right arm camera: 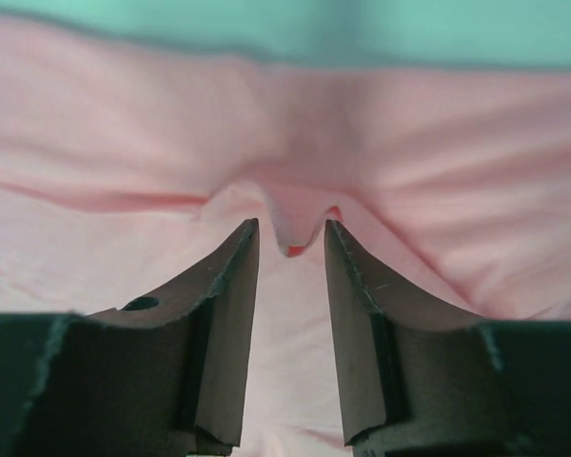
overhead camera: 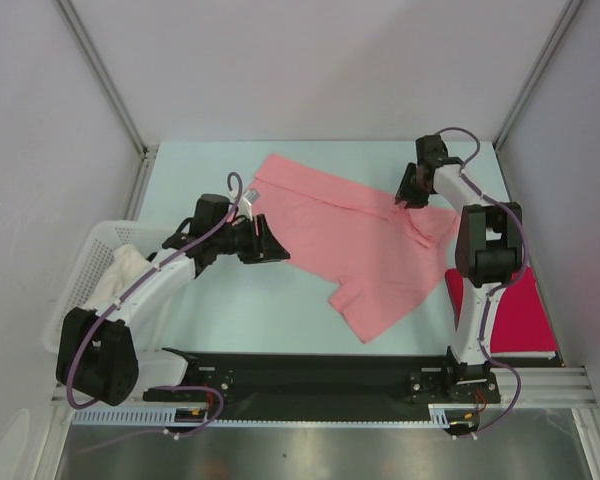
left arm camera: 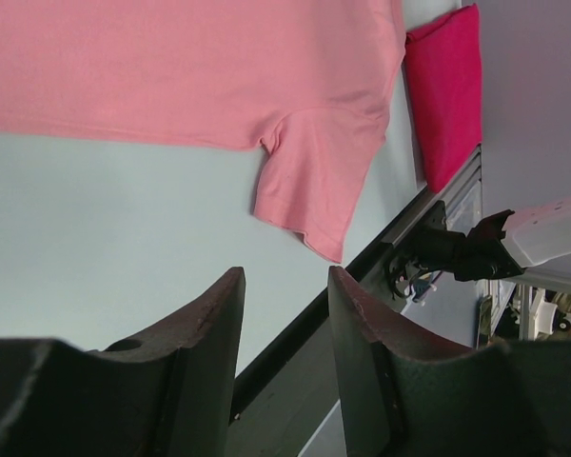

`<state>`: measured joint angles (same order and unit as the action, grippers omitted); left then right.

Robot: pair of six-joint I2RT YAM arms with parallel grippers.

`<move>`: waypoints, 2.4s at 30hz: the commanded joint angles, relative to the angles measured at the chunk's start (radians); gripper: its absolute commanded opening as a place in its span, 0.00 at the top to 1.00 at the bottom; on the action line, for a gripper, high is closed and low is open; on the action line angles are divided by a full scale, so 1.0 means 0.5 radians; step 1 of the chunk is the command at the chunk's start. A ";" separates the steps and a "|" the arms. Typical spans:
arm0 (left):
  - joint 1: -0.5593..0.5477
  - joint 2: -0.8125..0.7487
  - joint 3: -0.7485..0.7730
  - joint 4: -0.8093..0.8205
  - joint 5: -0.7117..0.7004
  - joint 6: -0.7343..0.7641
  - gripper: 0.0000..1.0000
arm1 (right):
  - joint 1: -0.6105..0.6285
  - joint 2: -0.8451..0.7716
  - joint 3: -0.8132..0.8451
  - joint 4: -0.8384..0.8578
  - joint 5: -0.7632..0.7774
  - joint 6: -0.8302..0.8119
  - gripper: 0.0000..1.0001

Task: Fold and stack the t-shirts
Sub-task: Fold the tshirt

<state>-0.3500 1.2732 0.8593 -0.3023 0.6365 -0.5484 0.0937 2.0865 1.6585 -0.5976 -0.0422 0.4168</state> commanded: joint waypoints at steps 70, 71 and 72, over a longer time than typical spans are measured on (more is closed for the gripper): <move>-0.665 2.727 2.586 1.117 -0.751 -0.271 0.40 | -0.853 -0.945 -1.498 0.692 -1.008 0.375 0.56; -0.662 2.743 2.601 1.117 -0.745 -0.305 0.40 | -0.853 -0.945 -1.501 0.704 -1.008 0.381 0.55; -0.662 2.767 2.635 1.117 -0.742 -0.314 0.41 | -0.853 -0.939 -1.516 0.726 -1.011 0.387 0.56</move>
<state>-0.6743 2.6366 2.1078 0.2550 0.2794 -0.6739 -0.3283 1.6173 0.9184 -0.2787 -0.5304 0.5919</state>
